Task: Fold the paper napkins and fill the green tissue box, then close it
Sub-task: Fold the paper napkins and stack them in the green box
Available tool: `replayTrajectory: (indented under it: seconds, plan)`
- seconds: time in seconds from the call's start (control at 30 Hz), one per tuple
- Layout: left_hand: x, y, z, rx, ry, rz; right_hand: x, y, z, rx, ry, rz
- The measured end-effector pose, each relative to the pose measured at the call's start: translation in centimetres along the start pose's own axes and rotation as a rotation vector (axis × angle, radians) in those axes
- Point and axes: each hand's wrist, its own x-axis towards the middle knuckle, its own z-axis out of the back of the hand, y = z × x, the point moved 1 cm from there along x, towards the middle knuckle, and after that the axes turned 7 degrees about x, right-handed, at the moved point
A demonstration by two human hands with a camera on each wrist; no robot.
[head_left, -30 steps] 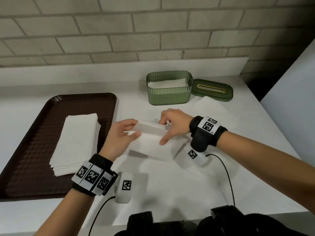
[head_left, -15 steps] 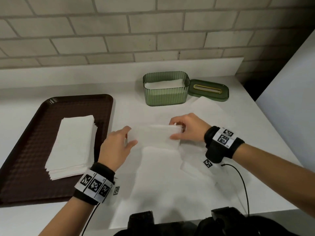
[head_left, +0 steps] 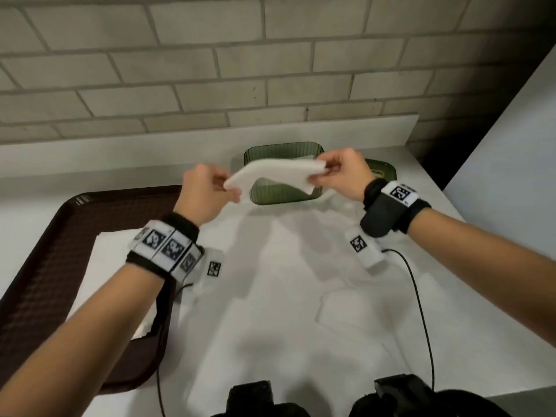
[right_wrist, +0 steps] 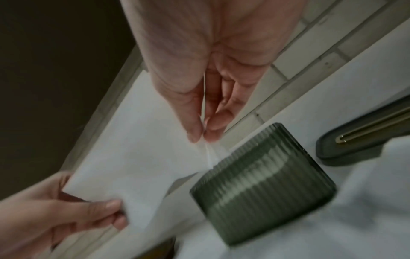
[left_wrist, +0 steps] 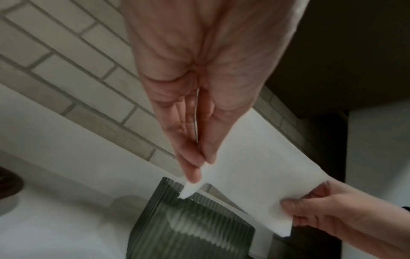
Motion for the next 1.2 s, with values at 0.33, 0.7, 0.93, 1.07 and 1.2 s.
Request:
replayTrajectory:
  seconds: [0.33,0.7,0.93,1.07,1.2]
  plan:
    - [12.0,1.1,-4.3,-0.017,-0.095,0.159,8.4,-2.5,2.4,0.050,-0.273,-0.183]
    - [13.9,0.9,-6.9,0.442,0.180,-0.033,9.4,-4.9,-0.3,-0.645,-0.009,-0.079]
    - [12.5,-1.2,-7.8,0.821,0.482,-0.097,8.7,-4.1,-1.2,-0.978,0.340,-0.041]
    - [11.6,-1.1,-7.6,0.713,0.519,-0.029,8.3,-4.1,1.3,-0.534,0.157,-0.017]
    - [8.8,-1.0,-7.5,0.626,0.171,-0.189,6.4,-5.6,6.2,-0.363,-0.092,-0.027]
